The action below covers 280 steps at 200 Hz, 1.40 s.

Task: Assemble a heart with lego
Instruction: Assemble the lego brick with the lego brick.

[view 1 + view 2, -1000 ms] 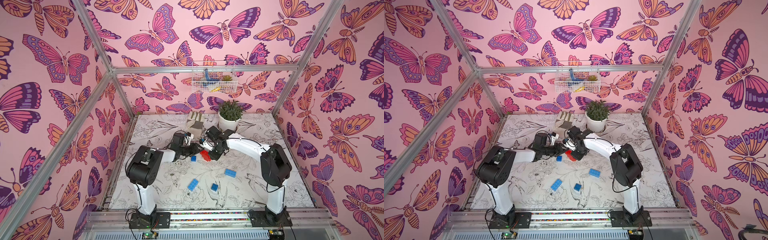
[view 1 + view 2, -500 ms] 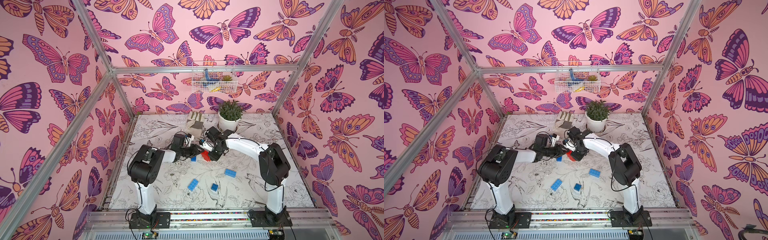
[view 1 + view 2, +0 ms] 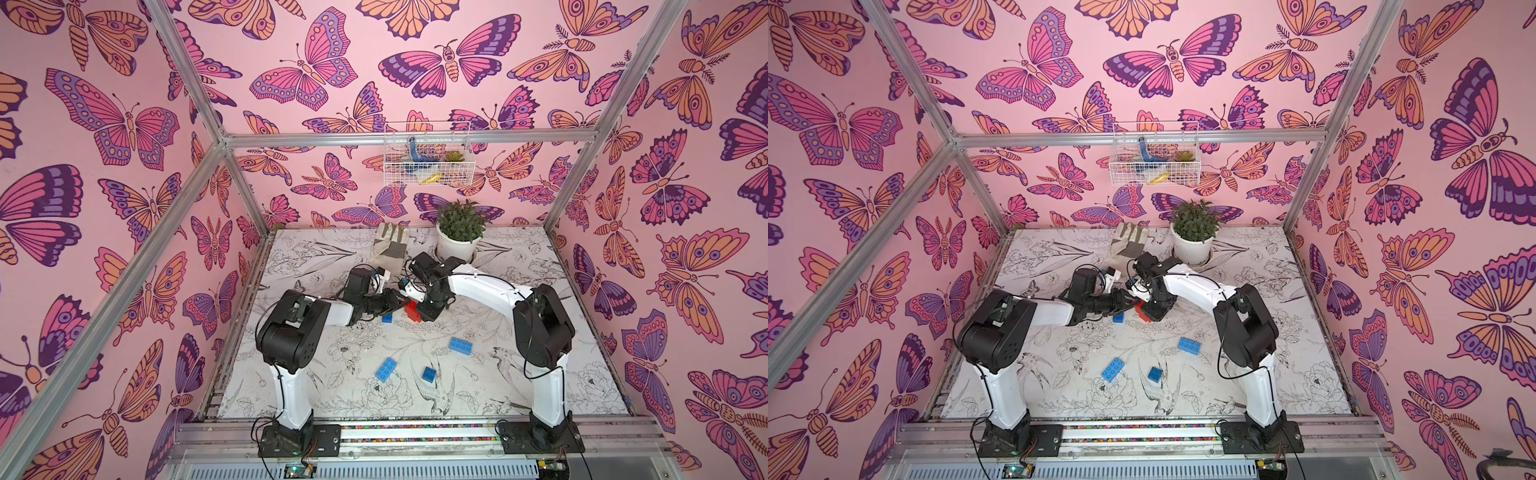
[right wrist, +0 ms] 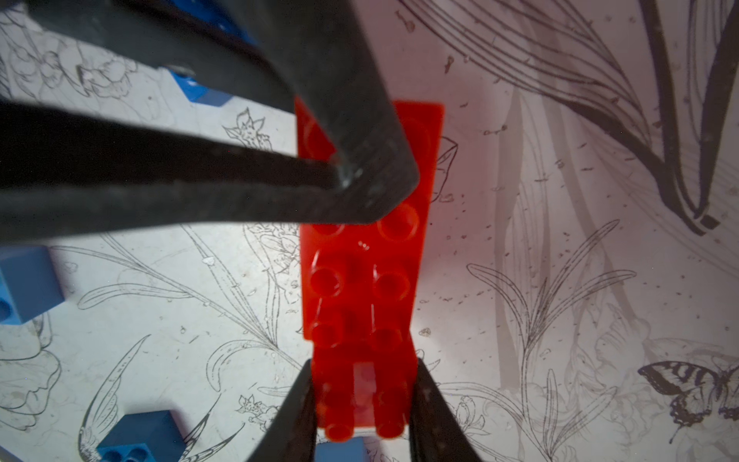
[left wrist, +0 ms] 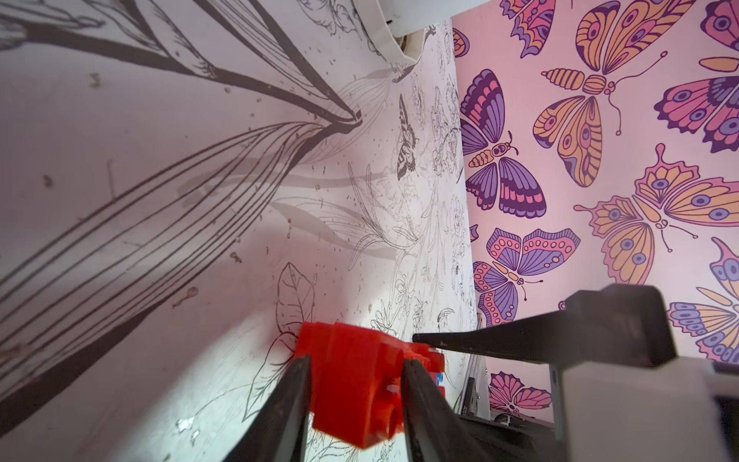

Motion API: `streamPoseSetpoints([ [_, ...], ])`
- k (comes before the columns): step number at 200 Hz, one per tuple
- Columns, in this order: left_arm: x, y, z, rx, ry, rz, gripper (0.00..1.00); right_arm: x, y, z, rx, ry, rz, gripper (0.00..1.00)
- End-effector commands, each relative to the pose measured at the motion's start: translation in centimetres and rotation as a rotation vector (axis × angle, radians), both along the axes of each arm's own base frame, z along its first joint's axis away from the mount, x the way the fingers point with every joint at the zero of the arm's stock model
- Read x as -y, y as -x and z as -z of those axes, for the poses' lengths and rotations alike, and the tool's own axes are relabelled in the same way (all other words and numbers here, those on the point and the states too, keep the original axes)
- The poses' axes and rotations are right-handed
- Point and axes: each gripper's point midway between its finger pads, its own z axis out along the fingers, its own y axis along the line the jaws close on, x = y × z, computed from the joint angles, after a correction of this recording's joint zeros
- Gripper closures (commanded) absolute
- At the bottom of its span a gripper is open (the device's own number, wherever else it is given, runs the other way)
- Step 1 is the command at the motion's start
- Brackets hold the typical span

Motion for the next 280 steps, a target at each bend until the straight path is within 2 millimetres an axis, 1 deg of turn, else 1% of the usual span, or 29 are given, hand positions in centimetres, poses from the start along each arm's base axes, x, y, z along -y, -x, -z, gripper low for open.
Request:
streamPoseSetpoints([
  [1,0.5,1.7,0.8,-0.041,0.001,0.03,0.59,0.9,-0.2,2.8,-0.019,0.069,0.027,1.0],
  [13,0.4,1.7,0.8,-0.039,0.001,0.025,0.59,0.7,-0.3,2.4,-0.003,0.062,0.029,1.0],
  [49,0.2,1.4,1.1,-0.064,0.008,-0.003,0.59,-0.4,-0.8,0.4,0.059,0.006,0.051,0.99],
  [72,-0.4,0.9,1.5,-0.096,0.031,-0.044,0.59,-0.4,-1.3,-0.3,0.095,-0.008,0.07,0.99],
  [97,-0.5,0.9,1.7,-0.122,0.047,-0.06,0.58,-0.4,-1.4,0.1,0.101,0.003,0.07,0.99],
  [149,-1.0,1.1,3.3,-0.195,0.044,-0.087,0.58,-1.1,-0.8,1.3,0.085,0.027,0.024,0.98],
  [174,-1.2,1.3,3.8,-0.207,0.039,-0.087,0.57,-0.7,-0.9,2.1,0.071,0.071,0.007,0.98],
  [203,-1.2,1.4,3.8,-0.209,0.044,-0.078,0.57,-0.5,-1.1,2.7,0.064,0.108,-0.009,0.98],
  [226,-1.1,1.4,3.4,-0.2,0.049,-0.07,0.57,-0.7,-1.1,2.6,0.06,0.094,-0.009,0.97],
  [247,-1.1,1.4,2.9,-0.188,0.053,-0.065,0.57,-1.1,-1.2,1.8,0.069,0.069,-0.004,0.93],
  [261,-1.0,1.2,2.6,-0.177,0.056,-0.063,0.57,-1.3,-1.3,1.0,0.086,0.046,0.0,0.87],
  [280,-0.9,1.1,2.1,-0.164,0.061,-0.06,0.56,-1.4,-1.5,0.1,0.109,0.032,0.006,0.8],
])
